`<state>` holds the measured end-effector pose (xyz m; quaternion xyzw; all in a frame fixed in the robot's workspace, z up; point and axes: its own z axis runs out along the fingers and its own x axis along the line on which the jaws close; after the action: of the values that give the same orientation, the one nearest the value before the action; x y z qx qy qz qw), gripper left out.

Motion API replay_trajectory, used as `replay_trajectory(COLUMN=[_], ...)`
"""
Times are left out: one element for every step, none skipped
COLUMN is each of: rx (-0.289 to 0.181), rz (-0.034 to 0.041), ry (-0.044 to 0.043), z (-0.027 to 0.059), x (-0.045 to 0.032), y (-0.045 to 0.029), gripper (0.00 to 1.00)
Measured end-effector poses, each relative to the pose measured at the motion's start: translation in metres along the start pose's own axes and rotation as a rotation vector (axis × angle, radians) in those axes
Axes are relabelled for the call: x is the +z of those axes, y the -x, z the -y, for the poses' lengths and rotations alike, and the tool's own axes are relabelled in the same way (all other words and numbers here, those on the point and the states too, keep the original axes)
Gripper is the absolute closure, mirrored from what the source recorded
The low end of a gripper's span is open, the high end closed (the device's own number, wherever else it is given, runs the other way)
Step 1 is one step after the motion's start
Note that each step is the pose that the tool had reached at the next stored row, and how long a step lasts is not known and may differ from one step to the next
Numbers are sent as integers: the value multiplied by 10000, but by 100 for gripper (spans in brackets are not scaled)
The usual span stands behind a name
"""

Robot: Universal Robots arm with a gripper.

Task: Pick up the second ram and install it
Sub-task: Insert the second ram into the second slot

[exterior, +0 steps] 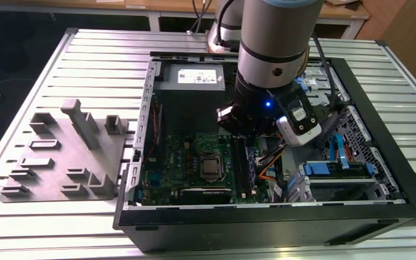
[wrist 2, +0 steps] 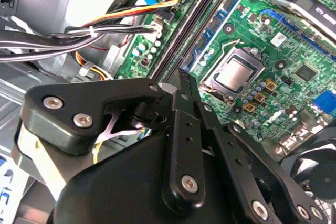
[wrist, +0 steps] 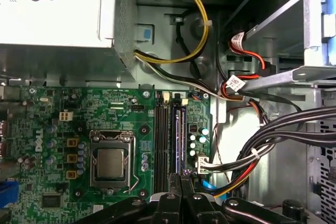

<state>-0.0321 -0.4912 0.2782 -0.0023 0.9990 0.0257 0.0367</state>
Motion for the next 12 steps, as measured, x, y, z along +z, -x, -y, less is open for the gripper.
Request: replay_trajectory(rx=[6,11,16,22,28,33,39,44,49,55,60,66], rz=[0,1,1,1,2,2,3,3,3,3,3,4], ry=[0,0,-1,-1,-2,-2,-2,-3,-3,-4,-4,-5], z=[0,0,0,0,0,0,0,0,0,0,0,0], x=[0,0,0,0,0,0,0,0,0,0,0,0], y=[0,0,0,0,0,0,0,0,0,0,0,0], gripper=[92,92,92,92,92,92,92,92,92,92,92,92])
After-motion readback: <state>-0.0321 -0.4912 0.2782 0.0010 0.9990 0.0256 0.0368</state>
